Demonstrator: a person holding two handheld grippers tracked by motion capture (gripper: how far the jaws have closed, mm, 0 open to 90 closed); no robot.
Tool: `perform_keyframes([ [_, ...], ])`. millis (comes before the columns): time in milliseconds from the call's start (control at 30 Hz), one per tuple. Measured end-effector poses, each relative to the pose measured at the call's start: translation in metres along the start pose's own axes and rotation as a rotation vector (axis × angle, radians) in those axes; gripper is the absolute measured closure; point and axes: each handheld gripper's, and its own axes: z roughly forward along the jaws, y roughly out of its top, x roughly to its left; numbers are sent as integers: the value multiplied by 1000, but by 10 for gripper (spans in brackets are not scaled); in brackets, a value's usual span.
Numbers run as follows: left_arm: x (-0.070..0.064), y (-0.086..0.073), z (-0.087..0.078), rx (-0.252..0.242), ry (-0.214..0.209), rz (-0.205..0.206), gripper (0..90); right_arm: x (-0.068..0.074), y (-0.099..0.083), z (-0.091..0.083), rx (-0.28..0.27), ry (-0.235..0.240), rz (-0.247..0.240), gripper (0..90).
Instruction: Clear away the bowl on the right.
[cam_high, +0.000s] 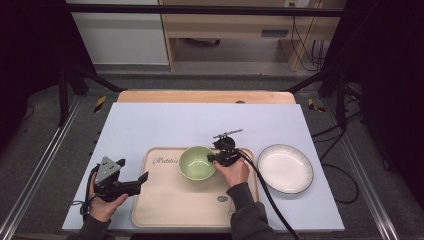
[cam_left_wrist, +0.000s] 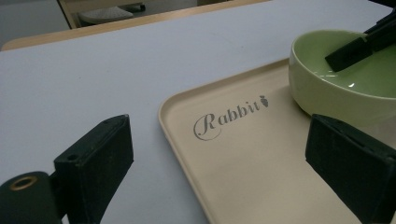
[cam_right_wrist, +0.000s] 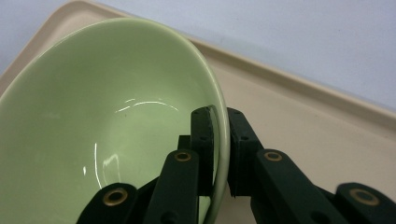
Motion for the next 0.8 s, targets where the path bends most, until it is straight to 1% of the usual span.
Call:
perform_keyframes([
  [67, 0, 0, 0, 0, 0, 0, 73, 0, 0, 0, -9, -2, -16, 825],
  [133, 0, 0, 0, -1, -1, 1, 73, 0, 0, -2, -34, -7, -31, 780],
  [200, 0, 0, 0, -1, -1, 0, 73, 1, 0, -5, -63, -26, -51, 721],
  [233, 0, 0, 0, -1, -1, 0, 73, 1, 0, -5, -63, -26, -51, 721],
  [267, 0, 0, 0, -1, 0, 0, 74, 2, 1, -8, -81, -37, -59, 677],
  [300, 0, 0, 0, -1, 0, 0, 73, 2, 1, -8, -81, -37, -59, 677],
  [333, 0, 0, 0, -2, 0, 0, 73, 2, 1, -9, -86, -38, -63, 653],
  [367, 0, 0, 0, -2, 0, 0, 73, 3, 1, -14, -108, -32, -77, 598],
  [400, 0, 0, 0, -2, 1, 0, 73, 3, 1, -15, -114, -29, -84, 579],
  [433, 0, 0, 0, -2, 1, 0, 73, 3, 1, -15, -114, -29, -84, 579],
  [467, 0, 0, 0, -2, 1, 0, 73, 4, 1, -19, -131, -36, -94, 525],
  [567, 0, 0, 0, 0, 0, -1, 73, 5, 2, -26, -170, -59, -121, 443],
  [667, 0, 0, 0, 0, 0, -1, 73, 6, 2, -31, -209, -62, -121, 342],
  [800, 1, 0, 0, 1, 1, -3, 73, 6, 2, -39, -239, -77, -142, 271],
])
